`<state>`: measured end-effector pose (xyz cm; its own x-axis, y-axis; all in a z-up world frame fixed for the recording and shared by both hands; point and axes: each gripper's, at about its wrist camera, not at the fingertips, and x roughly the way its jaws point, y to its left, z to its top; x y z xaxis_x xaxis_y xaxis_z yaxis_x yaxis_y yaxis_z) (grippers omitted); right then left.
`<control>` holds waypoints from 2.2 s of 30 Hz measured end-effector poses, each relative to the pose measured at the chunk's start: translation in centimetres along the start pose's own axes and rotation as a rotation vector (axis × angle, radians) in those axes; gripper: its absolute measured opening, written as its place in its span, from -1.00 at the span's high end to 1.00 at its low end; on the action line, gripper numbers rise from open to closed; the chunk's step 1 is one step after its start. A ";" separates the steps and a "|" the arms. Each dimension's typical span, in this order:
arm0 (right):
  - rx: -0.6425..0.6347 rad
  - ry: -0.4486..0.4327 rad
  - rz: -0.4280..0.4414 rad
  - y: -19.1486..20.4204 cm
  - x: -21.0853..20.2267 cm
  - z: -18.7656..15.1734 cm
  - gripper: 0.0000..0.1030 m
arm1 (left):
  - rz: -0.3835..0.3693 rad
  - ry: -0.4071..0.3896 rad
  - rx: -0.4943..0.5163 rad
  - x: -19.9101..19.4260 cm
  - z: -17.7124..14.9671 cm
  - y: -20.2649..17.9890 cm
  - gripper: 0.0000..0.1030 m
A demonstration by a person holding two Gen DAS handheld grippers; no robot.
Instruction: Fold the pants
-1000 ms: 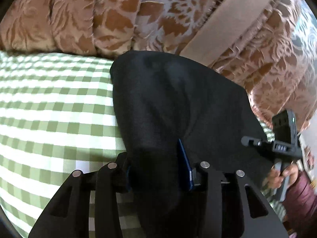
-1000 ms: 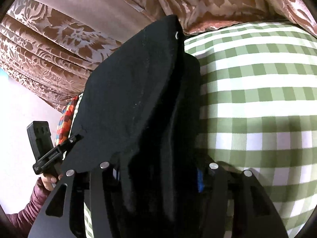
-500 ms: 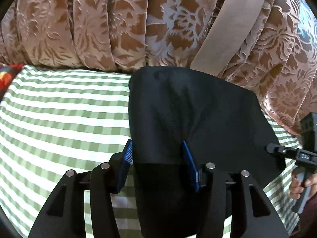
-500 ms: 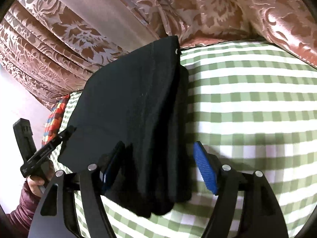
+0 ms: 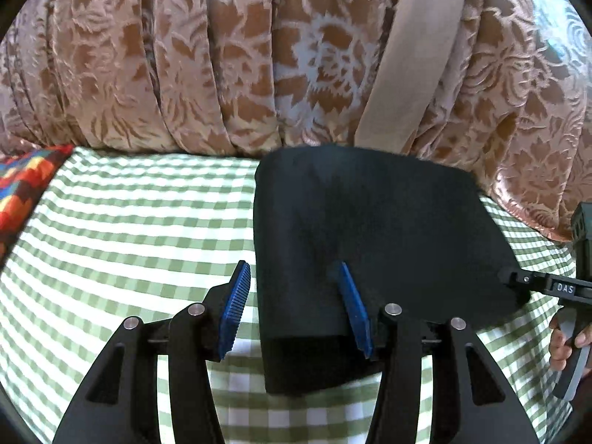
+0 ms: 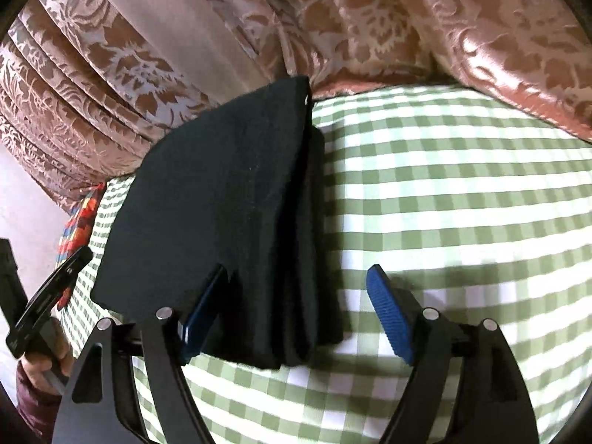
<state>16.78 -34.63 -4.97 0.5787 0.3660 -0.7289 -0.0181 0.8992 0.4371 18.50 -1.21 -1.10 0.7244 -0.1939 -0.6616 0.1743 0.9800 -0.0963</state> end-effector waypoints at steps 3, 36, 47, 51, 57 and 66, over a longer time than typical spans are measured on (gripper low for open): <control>0.003 -0.034 -0.011 0.4 -1.7 -0.7 -0.60 | 0.004 -0.033 0.010 -2.1 -0.1 -0.8 0.06; -0.211 -0.311 -0.291 12.1 -10.2 -15.2 -0.95 | 0.150 -0.137 0.001 -13.9 -10.3 -4.7 -0.76; -0.219 -0.311 -0.301 12.3 -10.4 -15.7 -0.95 | 0.201 -0.141 -0.002 -14.7 -11.1 -5.3 -0.93; -0.218 -0.303 -0.300 12.1 -10.2 -15.8 -0.96 | 0.214 -0.142 0.004 -14.6 -11.0 -5.3 -0.93; -0.223 -0.289 -0.293 12.1 -9.8 -15.8 -0.96 | 0.208 -0.145 0.002 -14.4 -10.9 -5.3 -0.93; -0.230 -0.295 -0.296 12.2 -9.9 -15.9 -0.96 | 0.210 -0.149 -0.001 -14.6 -10.8 -5.2 -0.93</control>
<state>-2.10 -23.49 -0.81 0.7921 0.0326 -0.6095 0.0215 0.9965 0.0813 -0.17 -3.04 1.04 0.8348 0.0092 -0.5505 0.0091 0.9995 0.0304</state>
